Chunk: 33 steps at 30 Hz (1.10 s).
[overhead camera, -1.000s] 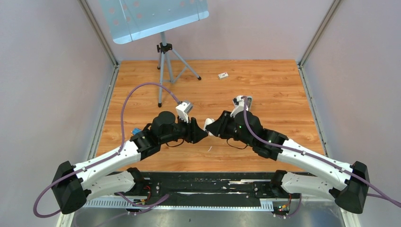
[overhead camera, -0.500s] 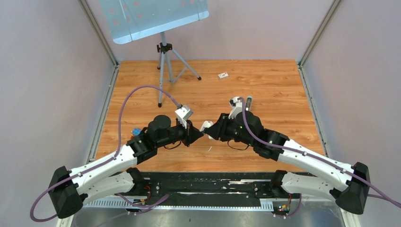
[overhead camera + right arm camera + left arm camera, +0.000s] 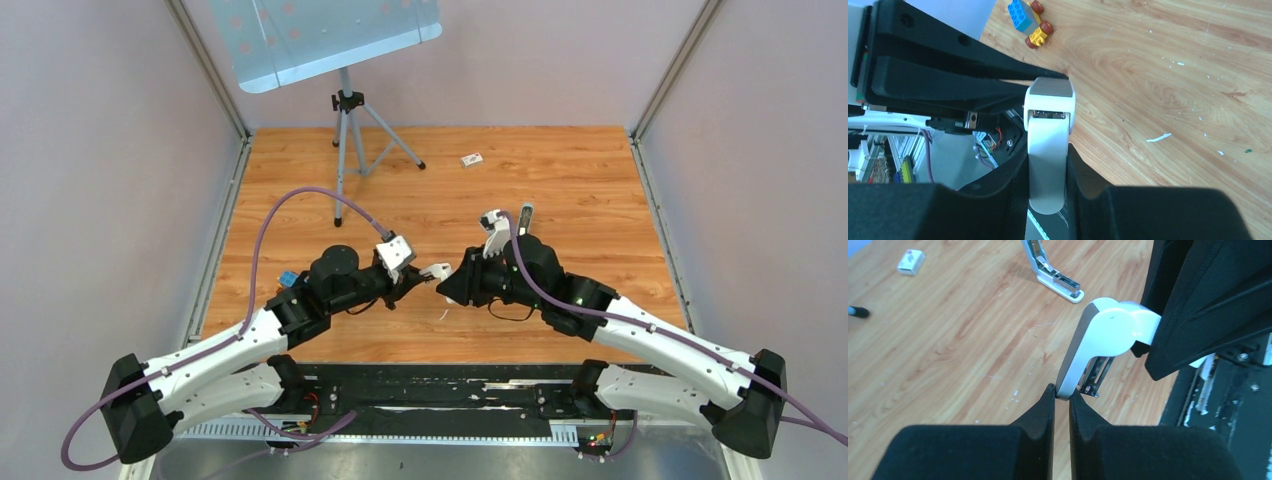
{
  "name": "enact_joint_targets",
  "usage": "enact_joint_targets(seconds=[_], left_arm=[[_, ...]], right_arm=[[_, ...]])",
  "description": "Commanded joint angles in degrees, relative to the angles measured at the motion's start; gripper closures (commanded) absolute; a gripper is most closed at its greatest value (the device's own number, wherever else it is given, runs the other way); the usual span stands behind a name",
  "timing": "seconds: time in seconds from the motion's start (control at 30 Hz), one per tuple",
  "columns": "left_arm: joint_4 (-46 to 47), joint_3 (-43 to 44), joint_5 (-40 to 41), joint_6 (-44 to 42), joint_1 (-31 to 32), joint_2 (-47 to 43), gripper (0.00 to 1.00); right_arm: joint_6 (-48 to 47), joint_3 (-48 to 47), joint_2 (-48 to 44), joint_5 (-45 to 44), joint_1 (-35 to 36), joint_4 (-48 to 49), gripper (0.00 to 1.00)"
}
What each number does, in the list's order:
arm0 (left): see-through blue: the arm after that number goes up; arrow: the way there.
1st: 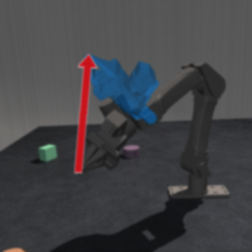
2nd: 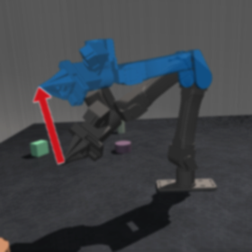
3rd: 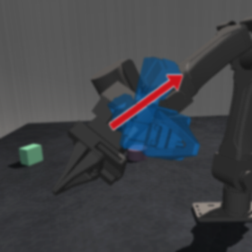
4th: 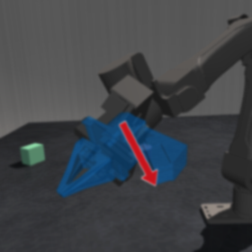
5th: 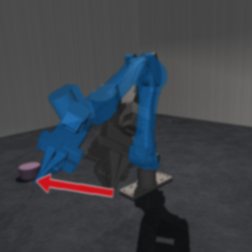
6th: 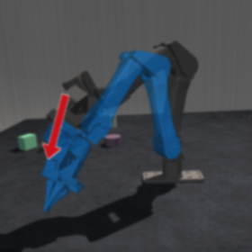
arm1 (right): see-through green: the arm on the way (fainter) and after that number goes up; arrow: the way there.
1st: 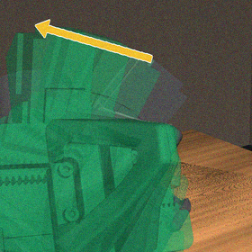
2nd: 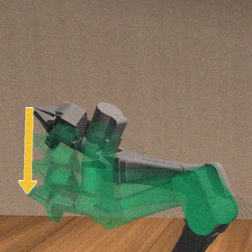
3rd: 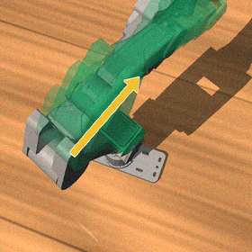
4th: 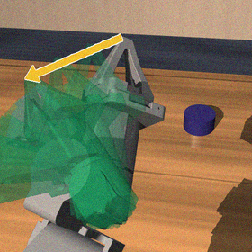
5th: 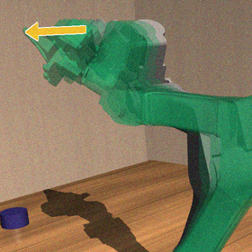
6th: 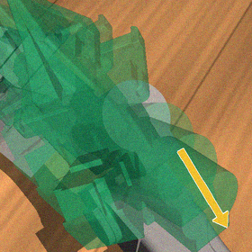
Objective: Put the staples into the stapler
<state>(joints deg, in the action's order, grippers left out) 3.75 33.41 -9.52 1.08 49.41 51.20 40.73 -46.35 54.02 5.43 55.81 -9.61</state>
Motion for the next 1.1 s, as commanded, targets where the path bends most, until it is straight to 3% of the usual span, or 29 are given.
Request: enact_joint_targets(seconds=[0.0, 0.37, 0.43, 0.57, 0.67, 0.87, 1.07], left_arm=[[5.21, -0.69, 9.36, -8.31, -0.72, -1.29, 1.00], [7.78, -3.93, 9.38, -15.50, -0.72, -7.02, 1.00], [4.57, -2.61, 9.04, -14.61, -0.72, -7.60, 0.89], [-1.13, -1.46, 4.75, -12.47, -0.72, -9.87, 0.46], [-2.42, -1.85, -2.49, -10.20, -0.72, -12.12, 0.31], [0.05, -4.48, -7.50, -8.91, -0.55, -16.16, 0.21], [0.78, -3.46, -8.37, -12.10, -0.04, -12.03, 0.20]], right_arm=[[-3.37, -0.67, -0.91, 12.80, 0.63, -6.36, 1.00], [-3.37, -1.56, -1.12, 13.87, 0.25, -8.22, 1.00], [-2.77, -2.00, -1.63, 12.24, 0.02, -8.78, 1.00], [-1.35, -3.73, -1.82, 8.06, -0.97, -11.49, 0.99], [0.28, -5.12, -1.81, 7.27, -1.72, -12.45, 0.99], [2.34, -6.92, -0.71, 7.86, -2.10, -13.26, 0.98], [3.74, -7.27, 0.68, 8.90, -2.23, -13.25, 0.98]])
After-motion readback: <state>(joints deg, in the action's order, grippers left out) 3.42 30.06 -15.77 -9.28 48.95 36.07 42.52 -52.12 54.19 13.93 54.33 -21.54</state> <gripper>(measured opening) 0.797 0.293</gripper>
